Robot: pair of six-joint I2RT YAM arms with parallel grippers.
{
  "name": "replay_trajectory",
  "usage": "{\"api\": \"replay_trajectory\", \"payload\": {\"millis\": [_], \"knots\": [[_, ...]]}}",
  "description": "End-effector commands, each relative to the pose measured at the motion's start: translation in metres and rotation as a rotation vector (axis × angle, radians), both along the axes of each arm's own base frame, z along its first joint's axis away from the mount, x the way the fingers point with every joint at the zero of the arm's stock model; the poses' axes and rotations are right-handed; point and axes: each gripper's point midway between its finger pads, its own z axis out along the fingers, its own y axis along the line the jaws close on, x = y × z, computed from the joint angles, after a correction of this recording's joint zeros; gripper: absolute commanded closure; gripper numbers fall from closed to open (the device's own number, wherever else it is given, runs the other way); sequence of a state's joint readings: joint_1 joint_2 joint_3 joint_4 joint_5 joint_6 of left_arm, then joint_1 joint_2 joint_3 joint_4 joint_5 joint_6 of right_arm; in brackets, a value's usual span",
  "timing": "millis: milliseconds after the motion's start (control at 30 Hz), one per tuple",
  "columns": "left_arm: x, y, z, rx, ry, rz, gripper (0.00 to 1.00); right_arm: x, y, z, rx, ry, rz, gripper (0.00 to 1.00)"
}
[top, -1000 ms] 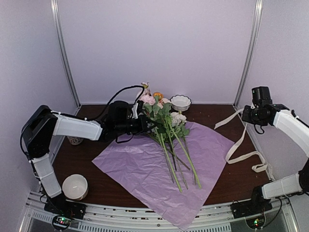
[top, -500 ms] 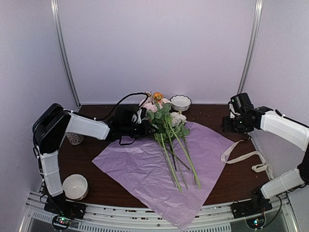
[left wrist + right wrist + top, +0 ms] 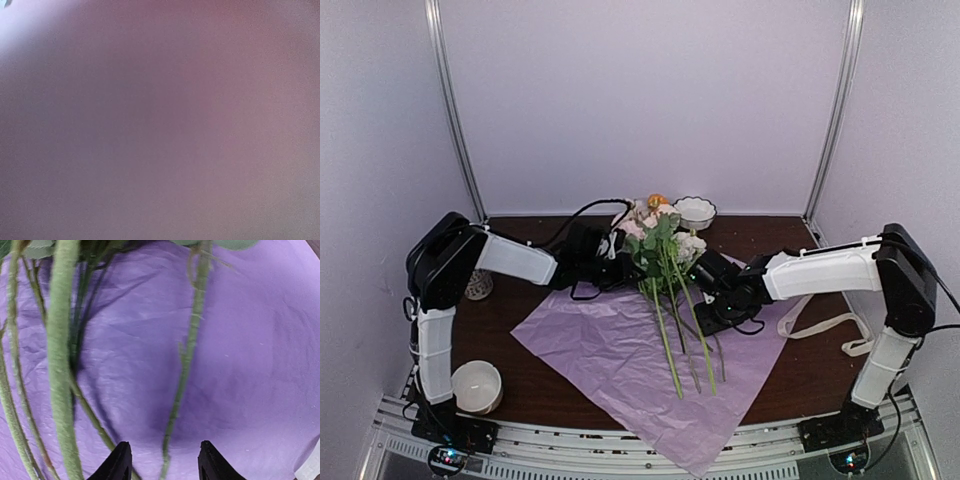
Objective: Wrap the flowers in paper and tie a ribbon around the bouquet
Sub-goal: Place the fake flower on the flattened wrapping paper.
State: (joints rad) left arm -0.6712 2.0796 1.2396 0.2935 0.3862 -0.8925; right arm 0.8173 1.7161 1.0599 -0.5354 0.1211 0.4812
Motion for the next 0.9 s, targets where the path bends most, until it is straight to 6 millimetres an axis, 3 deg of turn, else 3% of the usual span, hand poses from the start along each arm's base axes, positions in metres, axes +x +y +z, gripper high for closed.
{"api": "replay_trajectory", "payload": {"millis": [0, 167, 233, 433, 567, 700, 767, 867], "knots": [[0.019, -0.002, 0.001, 0.044, -0.080, -0.029, 1.00, 0.006, 0.032, 0.012, -0.001, -0.071, -0.007, 0.55], [0.029, -0.003, -0.008, 0.066, -0.073, -0.034, 1.00, 0.003, 0.057, 0.011, -0.016, -0.069, 0.031, 0.56], [0.031, -0.002, -0.012, 0.066, -0.061, -0.030, 1.00, 0.005, 0.056, 0.011, -0.037, -0.075, 0.029, 0.56], [0.018, 0.002, -0.017, 0.017, -0.015, -0.020, 1.00, 0.022, 0.017, 0.031, -0.123, -0.144, -0.026, 0.58], [0.013, 0.002, -0.007, -0.020, -0.028, -0.002, 1.00, 0.028, 0.000, 0.041, -0.102, -0.154, -0.046, 0.58], [0.013, -0.003, 0.000, -0.028, -0.049, -0.008, 1.00, 0.031, -0.016, 0.033, -0.110, -0.127, -0.073, 0.58], [0.014, -0.004, 0.001, -0.032, -0.053, -0.010, 0.96, 0.032, -0.025, 0.025, -0.112, -0.108, -0.093, 0.59], [0.011, 0.000, 0.002, -0.011, -0.051, -0.015, 0.79, 0.028, -0.028, 0.014, -0.089, -0.078, -0.099, 0.61]]}}
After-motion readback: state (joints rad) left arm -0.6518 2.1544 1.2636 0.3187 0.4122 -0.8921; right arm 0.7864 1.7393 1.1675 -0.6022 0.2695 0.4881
